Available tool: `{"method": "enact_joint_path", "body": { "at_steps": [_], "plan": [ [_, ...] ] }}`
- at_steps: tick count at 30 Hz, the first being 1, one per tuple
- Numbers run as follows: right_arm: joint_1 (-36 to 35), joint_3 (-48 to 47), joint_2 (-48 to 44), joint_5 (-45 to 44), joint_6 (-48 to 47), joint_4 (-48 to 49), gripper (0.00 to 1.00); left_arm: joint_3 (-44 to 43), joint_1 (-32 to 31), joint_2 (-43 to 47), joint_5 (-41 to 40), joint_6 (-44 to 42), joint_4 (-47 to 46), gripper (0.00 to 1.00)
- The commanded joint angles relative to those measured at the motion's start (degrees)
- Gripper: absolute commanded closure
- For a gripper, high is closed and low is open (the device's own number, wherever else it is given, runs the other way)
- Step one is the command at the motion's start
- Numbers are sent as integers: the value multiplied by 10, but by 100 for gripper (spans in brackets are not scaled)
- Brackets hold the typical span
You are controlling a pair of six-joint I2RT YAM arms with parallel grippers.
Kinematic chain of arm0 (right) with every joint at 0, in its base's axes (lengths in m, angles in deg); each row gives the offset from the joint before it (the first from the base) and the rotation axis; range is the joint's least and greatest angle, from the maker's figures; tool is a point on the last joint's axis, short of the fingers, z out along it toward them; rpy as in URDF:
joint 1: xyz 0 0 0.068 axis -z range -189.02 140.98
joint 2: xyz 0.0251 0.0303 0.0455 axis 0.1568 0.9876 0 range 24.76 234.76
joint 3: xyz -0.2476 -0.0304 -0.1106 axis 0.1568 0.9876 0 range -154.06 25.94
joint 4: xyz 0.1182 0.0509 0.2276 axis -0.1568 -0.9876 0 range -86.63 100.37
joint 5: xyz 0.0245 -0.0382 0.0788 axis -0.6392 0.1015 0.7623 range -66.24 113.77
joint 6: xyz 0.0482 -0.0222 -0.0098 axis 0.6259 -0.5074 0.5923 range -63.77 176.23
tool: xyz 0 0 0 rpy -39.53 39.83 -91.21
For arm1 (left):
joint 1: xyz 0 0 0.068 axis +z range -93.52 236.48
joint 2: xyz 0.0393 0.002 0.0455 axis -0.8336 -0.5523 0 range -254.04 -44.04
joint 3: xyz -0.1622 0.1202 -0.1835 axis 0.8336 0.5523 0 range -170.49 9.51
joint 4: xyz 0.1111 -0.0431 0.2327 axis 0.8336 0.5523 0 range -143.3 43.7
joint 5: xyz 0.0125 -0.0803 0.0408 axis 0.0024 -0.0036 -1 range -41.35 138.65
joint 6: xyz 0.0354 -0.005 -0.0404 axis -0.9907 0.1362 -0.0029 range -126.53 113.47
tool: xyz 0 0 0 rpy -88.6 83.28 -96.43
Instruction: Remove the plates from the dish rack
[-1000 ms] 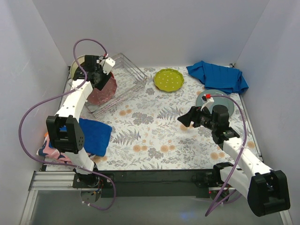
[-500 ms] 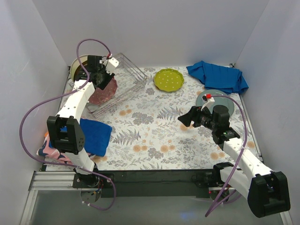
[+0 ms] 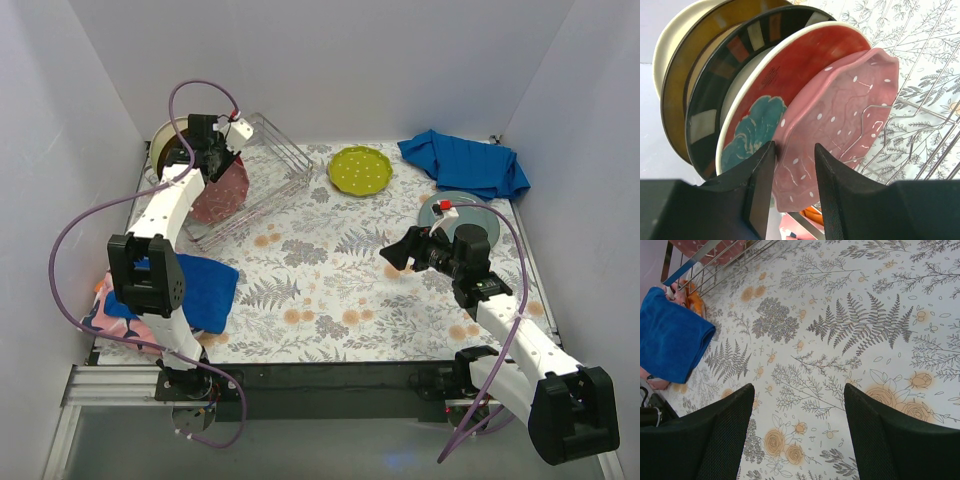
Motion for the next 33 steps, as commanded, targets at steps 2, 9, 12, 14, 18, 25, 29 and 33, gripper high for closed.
{"method": "enact_joint_path", "body": {
  "at_steps": [2, 9, 12, 14, 18, 25, 29, 33],
  "plan": [
    [-3, -4, -8, -4, -7, 18, 23, -18, -15, -12, 59, 19, 91, 66],
    [-2, -4, -8, -5, -7, 17, 23, -24, -36, 17, 73, 22, 145, 66],
    [-2, -3, -8, -4, -8, 17, 23, -13, -40, 25, 65, 21, 137, 64],
    [-3, -3, -9, -4, -7, 17, 23, 14, -40, 27, 22, 13, 103, 64],
    [-3, -2, -12, -7, -8, 16, 23, 31, -30, 25, -11, -5, 43, 66],
    [-2, -3, -9, -6, -10, 16, 23, 20, -28, 3, -20, -15, 23, 64],
    [-3, -3, -10, -9, -10, 16, 23, 24, -25, -6, 18, -9, 38, 65],
    [-2, -5, -8, -7, -11, 15, 23, 4, -24, -19, 47, 8, 71, 66]
  ]
}}
